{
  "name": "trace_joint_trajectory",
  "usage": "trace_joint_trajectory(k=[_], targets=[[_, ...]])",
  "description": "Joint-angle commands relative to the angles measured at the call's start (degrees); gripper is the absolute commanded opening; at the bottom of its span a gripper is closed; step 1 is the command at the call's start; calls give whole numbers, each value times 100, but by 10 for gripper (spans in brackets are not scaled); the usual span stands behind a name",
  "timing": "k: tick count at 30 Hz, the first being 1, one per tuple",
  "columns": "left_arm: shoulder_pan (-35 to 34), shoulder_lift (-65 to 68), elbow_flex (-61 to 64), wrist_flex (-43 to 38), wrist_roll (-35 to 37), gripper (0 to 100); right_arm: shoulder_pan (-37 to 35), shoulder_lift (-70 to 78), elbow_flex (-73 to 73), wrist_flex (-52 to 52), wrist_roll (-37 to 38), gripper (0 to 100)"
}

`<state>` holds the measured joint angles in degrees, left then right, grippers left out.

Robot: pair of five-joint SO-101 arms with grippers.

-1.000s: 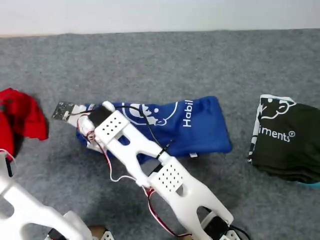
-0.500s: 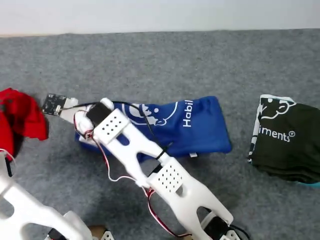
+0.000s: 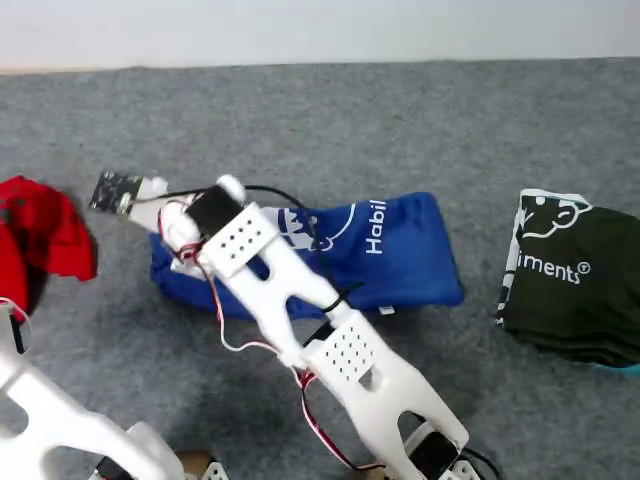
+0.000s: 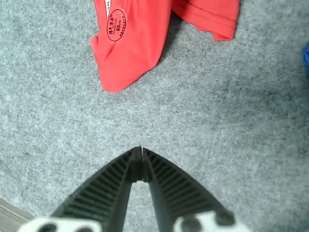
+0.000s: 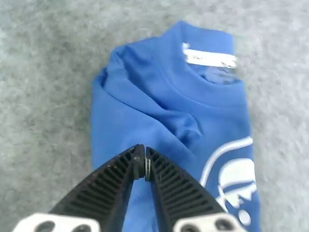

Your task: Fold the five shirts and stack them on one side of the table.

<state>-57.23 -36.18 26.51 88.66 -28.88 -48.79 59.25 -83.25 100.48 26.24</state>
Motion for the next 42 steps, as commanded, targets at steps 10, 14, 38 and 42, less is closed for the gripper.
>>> trace_joint_trajectory(k=[10,14,38,42], targets=[[35,-132,-31,-387,-44,6,224,-2800,3437,251,-1020,11],[141,-105,-31,-413,-44,6,-75,-3371,4536,233,-1257,11],[466,-141,-31,-369,-35,6,743,-1666,4202,-998,-114,11],[466,-141,-31,-369,-35,6,576,-1174,3815,-980,-114,11]])
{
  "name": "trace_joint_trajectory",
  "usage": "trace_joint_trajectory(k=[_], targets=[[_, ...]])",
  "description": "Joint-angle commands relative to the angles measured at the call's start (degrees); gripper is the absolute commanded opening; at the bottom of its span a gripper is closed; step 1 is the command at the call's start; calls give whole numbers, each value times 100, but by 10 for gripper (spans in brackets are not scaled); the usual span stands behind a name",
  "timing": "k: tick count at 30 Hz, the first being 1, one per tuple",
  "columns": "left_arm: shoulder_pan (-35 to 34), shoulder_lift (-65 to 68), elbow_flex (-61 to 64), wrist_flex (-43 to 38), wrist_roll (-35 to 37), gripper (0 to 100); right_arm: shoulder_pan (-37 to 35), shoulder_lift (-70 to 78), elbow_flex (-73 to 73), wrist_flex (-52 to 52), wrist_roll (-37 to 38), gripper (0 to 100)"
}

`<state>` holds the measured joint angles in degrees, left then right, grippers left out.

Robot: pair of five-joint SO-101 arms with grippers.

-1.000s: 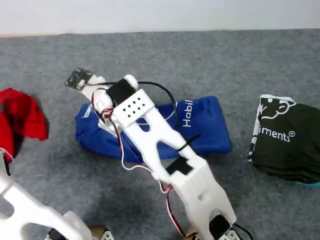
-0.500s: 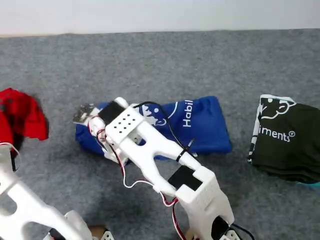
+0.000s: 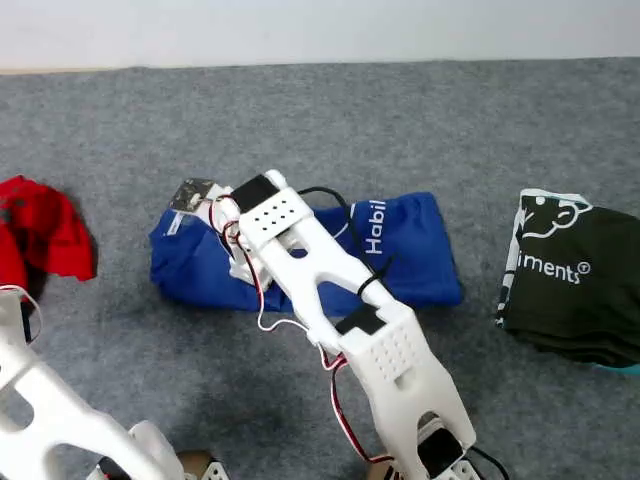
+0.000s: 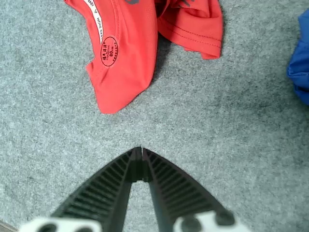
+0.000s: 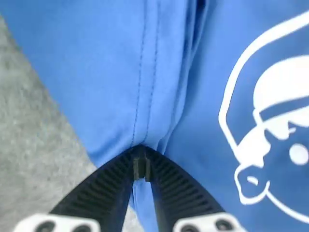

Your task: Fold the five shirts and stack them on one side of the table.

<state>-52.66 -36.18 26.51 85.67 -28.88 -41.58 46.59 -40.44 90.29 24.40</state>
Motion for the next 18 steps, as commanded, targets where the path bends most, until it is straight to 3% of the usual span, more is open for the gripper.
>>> trace_joint_trajectory(k=[1,11,18], targets=[[9,-141,-31,-70,-35,6,-189,171,-510,48,70,11],[0,-141,-40,-70,-35,6,48,242,-1407,1235,44,11],[0,-141,-40,-70,-35,6,391,-312,-1952,1279,26,12]])
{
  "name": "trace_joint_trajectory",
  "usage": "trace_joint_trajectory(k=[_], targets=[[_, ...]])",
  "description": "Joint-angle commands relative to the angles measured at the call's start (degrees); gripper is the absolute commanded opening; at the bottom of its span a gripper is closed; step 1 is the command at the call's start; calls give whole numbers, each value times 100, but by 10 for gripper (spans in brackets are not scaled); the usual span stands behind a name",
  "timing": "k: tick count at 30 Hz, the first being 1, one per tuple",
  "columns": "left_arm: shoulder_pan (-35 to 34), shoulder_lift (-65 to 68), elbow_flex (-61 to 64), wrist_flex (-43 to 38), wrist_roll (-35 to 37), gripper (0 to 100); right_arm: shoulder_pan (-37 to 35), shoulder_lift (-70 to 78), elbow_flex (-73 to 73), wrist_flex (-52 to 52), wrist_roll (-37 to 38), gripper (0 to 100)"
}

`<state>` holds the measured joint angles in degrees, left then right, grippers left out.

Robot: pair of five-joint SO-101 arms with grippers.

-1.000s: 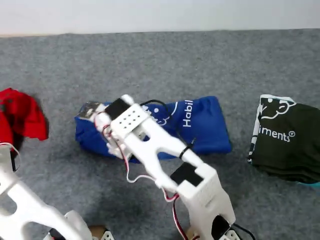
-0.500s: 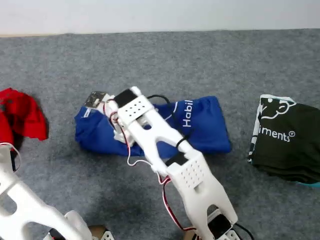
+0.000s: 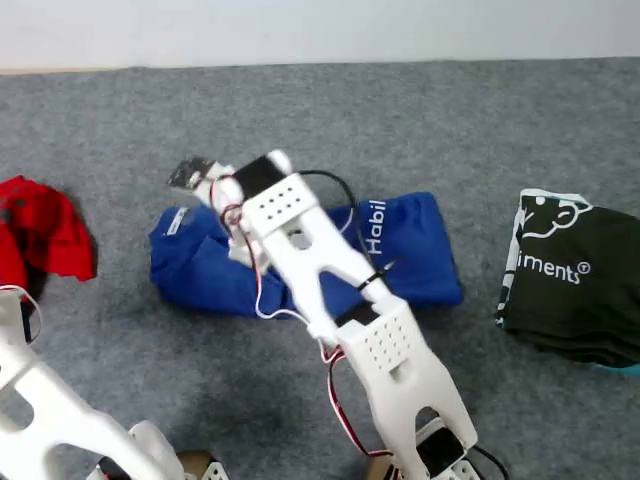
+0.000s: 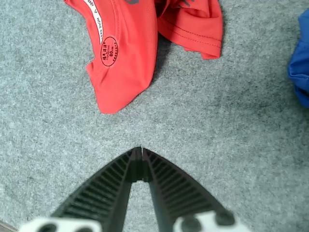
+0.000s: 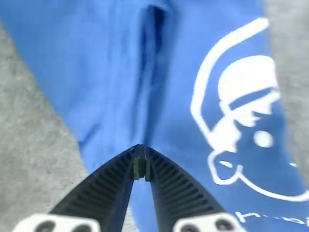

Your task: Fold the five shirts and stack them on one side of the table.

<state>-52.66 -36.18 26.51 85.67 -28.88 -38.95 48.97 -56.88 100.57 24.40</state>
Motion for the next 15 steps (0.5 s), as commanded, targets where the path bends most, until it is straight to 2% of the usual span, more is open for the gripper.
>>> trace_joint_trajectory(k=[1,6,11,13,15], targets=[[0,-141,-40,-70,-35,6,180,-655,-237,251,-44,12],[0,-141,-40,-70,-35,6,620,-1226,475,251,-607,12],[18,-141,-75,123,-35,6,1543,-1877,1600,251,-923,14],[18,-141,-75,264,-53,6,1868,-2079,1987,251,-958,53],[26,-141,-75,387,-79,6,2176,-2246,2330,251,-976,139]])
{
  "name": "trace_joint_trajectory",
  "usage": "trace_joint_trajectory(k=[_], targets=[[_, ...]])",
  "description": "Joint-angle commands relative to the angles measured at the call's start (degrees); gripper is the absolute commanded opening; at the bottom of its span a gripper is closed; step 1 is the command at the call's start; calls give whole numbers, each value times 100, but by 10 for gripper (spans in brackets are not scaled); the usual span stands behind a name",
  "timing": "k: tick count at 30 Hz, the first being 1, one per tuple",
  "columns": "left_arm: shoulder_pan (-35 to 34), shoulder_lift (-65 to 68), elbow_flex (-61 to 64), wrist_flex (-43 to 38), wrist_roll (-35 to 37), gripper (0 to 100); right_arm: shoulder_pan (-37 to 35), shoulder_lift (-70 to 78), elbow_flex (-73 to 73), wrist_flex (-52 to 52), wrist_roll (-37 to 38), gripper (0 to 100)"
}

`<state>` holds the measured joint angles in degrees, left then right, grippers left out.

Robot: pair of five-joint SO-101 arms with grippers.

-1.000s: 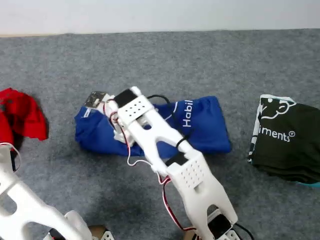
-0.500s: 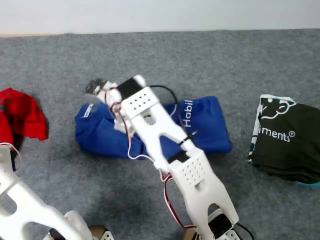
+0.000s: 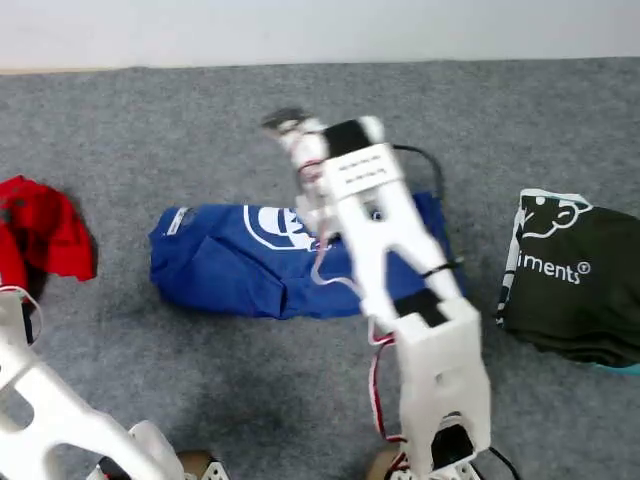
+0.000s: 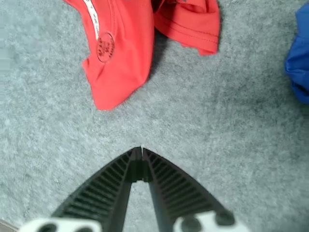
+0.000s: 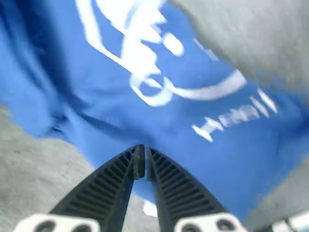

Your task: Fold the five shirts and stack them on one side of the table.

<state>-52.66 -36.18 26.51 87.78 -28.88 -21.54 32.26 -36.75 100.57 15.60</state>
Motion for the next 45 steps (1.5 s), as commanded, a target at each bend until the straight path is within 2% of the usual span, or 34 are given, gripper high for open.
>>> trace_joint_trajectory(k=[1,7,22,26,29,35,45], targets=[[26,-141,-75,220,-149,6,576,-629,431,242,-114,181],[35,-141,-75,255,-343,67,1191,-277,545,136,-1134,307],[35,-141,-75,237,-352,77,1578,1059,527,-1138,-1196,318],[35,-141,-66,246,-352,77,1552,1446,527,-1191,-1196,317],[35,-141,-75,246,-352,77,1534,1587,527,-1024,-1187,265],[35,-141,-75,246,-352,76,1525,1481,431,-910,-932,1],[35,-149,-84,246,-352,76,1305,892,-325,-215,-826,9]])
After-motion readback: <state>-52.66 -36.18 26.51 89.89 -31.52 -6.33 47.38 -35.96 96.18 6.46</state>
